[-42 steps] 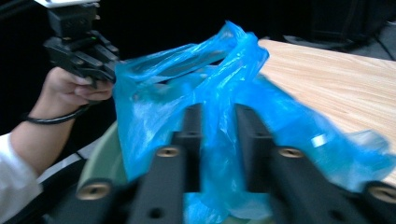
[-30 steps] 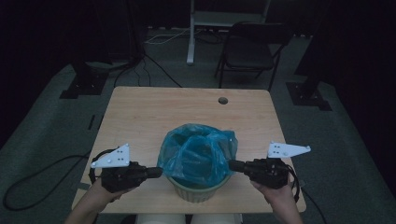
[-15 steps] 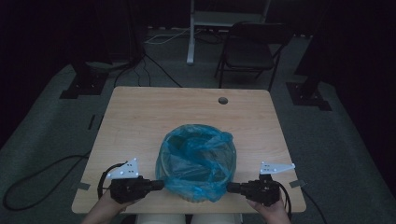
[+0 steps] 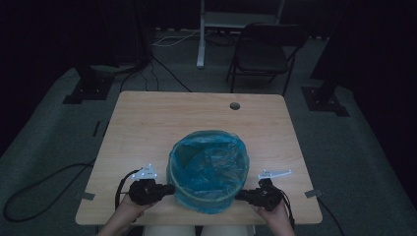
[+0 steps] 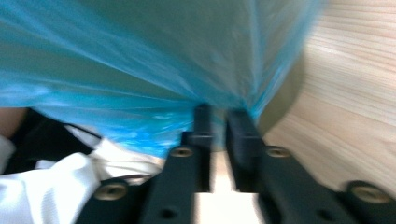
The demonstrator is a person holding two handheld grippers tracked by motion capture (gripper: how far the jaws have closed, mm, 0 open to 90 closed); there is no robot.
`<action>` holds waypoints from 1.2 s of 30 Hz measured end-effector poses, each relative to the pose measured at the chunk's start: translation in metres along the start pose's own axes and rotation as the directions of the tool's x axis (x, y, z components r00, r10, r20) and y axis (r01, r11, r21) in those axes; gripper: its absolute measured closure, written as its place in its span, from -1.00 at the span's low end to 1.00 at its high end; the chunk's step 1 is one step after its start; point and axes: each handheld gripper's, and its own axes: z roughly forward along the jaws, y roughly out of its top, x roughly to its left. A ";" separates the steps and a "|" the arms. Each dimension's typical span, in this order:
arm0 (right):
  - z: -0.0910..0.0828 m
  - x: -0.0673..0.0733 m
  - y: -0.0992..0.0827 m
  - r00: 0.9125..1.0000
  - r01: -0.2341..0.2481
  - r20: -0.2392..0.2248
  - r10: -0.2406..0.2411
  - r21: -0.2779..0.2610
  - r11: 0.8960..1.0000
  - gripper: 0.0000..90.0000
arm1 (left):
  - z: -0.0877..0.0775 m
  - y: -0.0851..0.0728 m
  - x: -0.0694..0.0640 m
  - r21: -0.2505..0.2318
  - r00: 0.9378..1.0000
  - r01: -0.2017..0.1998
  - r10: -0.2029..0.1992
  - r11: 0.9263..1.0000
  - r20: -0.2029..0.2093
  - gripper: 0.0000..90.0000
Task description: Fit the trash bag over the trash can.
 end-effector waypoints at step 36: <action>-0.040 0.001 0.145 0.995 0.083 0.077 -0.068 -0.210 0.974 0.74 | -0.030 0.134 0.028 -0.150 0.998 -0.032 0.024 0.988 -0.058 0.29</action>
